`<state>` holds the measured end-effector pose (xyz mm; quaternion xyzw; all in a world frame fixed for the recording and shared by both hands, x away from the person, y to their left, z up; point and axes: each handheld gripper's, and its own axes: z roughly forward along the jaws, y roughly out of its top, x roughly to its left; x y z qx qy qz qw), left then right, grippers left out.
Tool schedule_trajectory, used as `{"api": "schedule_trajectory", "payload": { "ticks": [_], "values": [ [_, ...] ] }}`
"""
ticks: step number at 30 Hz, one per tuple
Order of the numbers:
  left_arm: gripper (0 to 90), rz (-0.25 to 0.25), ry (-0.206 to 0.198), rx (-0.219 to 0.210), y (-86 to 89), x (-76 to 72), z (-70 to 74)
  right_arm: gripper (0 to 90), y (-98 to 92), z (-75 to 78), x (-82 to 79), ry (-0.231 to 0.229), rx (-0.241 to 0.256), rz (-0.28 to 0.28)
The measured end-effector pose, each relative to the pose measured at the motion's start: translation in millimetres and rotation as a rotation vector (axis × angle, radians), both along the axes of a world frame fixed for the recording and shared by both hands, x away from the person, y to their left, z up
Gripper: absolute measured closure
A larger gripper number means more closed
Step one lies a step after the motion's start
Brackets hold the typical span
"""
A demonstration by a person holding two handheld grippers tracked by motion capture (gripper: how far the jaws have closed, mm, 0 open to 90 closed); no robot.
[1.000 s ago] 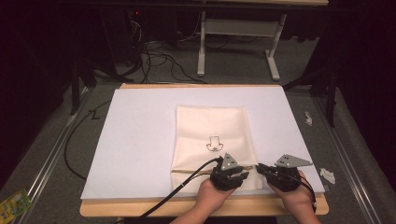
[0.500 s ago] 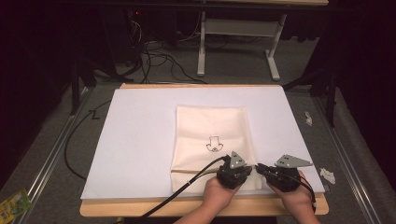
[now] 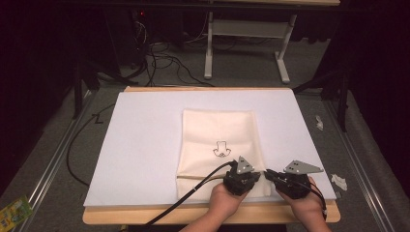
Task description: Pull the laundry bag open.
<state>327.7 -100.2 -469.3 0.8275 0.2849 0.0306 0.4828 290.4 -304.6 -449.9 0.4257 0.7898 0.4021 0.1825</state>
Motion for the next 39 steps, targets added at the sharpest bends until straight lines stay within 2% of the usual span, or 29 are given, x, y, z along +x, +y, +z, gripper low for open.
{"api": "schedule_trajectory", "payload": {
  "ticks": [5, 32, 35, 38, 39],
  "values": [
    [87.3, 0.002, 0.019, -0.019, 4.0, 0.6, -1.2, 85.1, 1.8, 0.9, -0.1, 0.002, -0.001, 0.003],
    [87.6, 0.006, 0.047, -0.025, 11.4, 0.9, 2.3, 85.5, 6.2, 3.3, -1.3, -0.004, -0.001, 0.006],
    [87.7, 0.011, 0.071, -0.039, 13.0, 1.4, 2.9, 85.8, 7.6, 5.2, -2.5, -0.015, -0.005, 0.010],
    [87.8, 0.017, 0.081, -0.042, 15.3, 0.2, 2.5, 86.1, 5.6, 4.8, -1.8, -0.003, 0.021, 0.009],
    [87.8, 0.015, 0.095, -0.049, 16.6, 0.5, 2.2, 86.1, 5.2, 5.5, -2.3, -0.002, 0.026, 0.008]
  ]
}}
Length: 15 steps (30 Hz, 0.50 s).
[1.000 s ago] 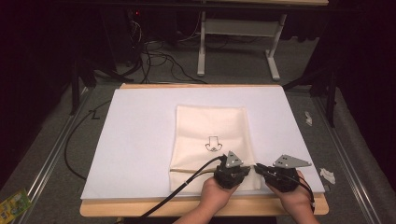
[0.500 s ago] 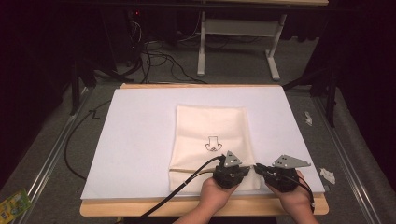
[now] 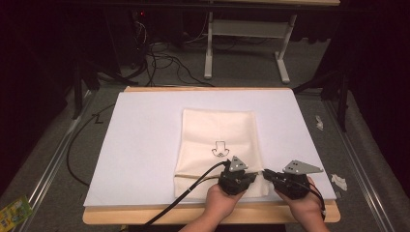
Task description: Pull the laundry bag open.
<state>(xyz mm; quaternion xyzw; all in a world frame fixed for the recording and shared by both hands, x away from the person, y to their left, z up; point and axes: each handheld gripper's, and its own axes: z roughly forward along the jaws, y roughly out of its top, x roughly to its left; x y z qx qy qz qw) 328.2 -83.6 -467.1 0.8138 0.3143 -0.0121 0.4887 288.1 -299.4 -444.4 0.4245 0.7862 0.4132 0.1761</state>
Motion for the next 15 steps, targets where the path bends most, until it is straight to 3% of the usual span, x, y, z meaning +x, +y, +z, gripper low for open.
{"api": "schedule_trajectory", "payload": {
  "ticks": [3, 6, 9, 15],
  "values": [
    [87.8, 0.003, -0.017, 0.023, 3.6, -0.8, 1.0, 86.3, -0.2, 0.6, -1.0, -0.010, -0.006, -0.010],
    [87.8, 0.060, 0.022, 0.038, 16.2, 4.7, -2.4, 86.4, -6.4, 2.3, 0.0, -0.018, 0.007, -0.040],
    [87.8, 0.107, 0.044, 0.053, 41.6, 6.9, -5.7, 86.3, -21.5, 2.9, 0.8, -0.023, 0.027, -0.082],
    [87.7, 0.180, -0.003, 0.121, 100.2, 2.5, 1.9, 86.2, -38.6, 0.8, 2.3, -0.019, 0.036, -0.136]
  ]
}}
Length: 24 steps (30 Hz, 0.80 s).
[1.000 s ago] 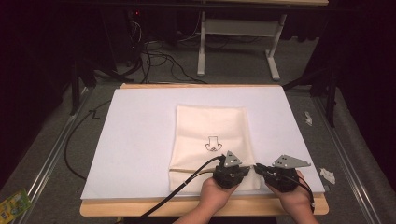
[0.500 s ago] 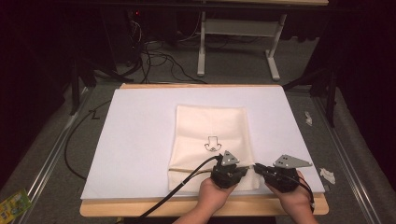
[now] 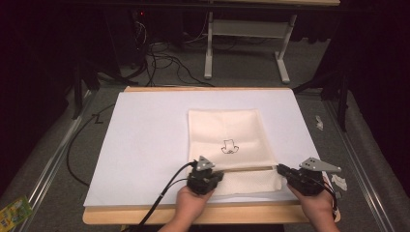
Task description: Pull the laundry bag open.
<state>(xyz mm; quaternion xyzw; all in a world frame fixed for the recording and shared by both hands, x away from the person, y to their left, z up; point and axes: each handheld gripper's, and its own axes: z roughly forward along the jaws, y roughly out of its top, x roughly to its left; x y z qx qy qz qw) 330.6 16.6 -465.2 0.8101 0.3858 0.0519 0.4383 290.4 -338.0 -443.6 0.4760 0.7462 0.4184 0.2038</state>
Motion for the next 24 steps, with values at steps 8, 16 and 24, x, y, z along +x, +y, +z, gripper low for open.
{"api": "schedule_trajectory", "payload": {
  "ticks": [8, 16, 24],
  "values": [
    [87.7, 0.102, -0.015, 0.078, 92.5, 4.4, 4.1, 85.9, -3.4, -3.7, 4.7, 0.024, 0.002, -0.018],
    [75.1, 0.063, -0.119, 0.178, 83.1, 3.3, -5.0, 76.3, 8.4, -6.0, 4.0, 0.012, -0.068, 0.000],
    [24.3, 0.076, -0.293, 0.167, 107.1, 7.9, 19.5, 26.8, -17.6, -4.7, 9.3, -0.052, -0.059, -0.040]
  ]
}}
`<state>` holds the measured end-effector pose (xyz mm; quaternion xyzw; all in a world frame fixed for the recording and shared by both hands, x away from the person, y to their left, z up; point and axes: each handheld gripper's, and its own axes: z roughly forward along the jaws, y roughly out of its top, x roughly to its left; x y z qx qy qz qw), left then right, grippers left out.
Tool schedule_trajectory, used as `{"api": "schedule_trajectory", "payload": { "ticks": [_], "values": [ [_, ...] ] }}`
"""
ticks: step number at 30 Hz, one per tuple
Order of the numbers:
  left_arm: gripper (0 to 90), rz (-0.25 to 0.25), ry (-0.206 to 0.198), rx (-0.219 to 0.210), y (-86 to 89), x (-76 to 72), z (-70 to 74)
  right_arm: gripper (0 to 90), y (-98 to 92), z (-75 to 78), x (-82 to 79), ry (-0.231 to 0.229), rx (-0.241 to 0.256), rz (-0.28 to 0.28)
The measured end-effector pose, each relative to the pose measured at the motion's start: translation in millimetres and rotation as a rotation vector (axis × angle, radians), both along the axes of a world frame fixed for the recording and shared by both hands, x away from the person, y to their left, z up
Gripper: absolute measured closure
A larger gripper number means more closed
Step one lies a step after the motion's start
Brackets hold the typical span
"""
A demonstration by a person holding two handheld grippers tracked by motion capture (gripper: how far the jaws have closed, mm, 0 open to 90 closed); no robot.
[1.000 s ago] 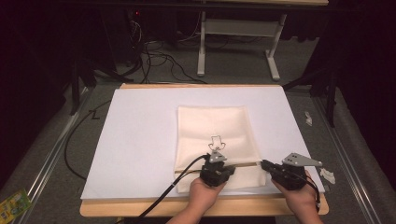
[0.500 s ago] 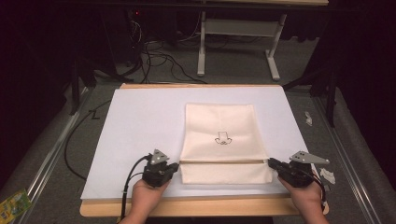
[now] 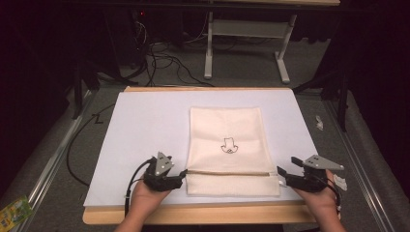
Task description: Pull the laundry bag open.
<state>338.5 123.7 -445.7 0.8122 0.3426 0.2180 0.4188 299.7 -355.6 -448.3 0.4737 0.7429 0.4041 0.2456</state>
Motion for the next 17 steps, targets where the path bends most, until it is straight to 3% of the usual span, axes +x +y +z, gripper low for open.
{"api": "schedule_trajectory", "payload": {
  "ticks": [1, 3, 4, 5, 9, 11, 17],
  "values": [
    [20.0, 0.000, 0.000, 0.000, 0.0, 0.0, 0.0, 26.8, 0.0, 0.0, 0.0, 0.000, 0.000, 0.000],
    [15.1, 0.033, 0.012, -0.043, 23.3, 3.2, 6.4, 19.7, -16.7, 0.5, -0.2, -0.022, -0.003, -0.055],
    [14.7, 0.059, 0.015, -0.059, 36.3, 3.7, 7.4, 15.9, -34.5, 0.2, -2.9, -0.027, 0.013, -0.129],
    [14.2, 0.087, 0.013, -0.066, 48.3, 3.8, 6.9, 15.0, -42.3, -0.1, -3.9, -0.036, 0.022, -0.157],
    [9.6, 0.182, 0.072, -0.137, 78.4, 10.0, 1.3, 14.9, -52.2, -0.5, -6.7, -0.036, 0.048, -0.201],
    [6.7, 0.188, 0.069, -0.147, 79.4, 11.4, 1.9, 14.8, -50.2, 0.1, -5.8, -0.039, 0.050, -0.198],
    [2.4, 0.167, 0.061, -0.120, 74.3, 9.9, 3.3, 14.8, -40.8, 1.0, -2.7, -0.050, 0.025, -0.166]
  ]
}}
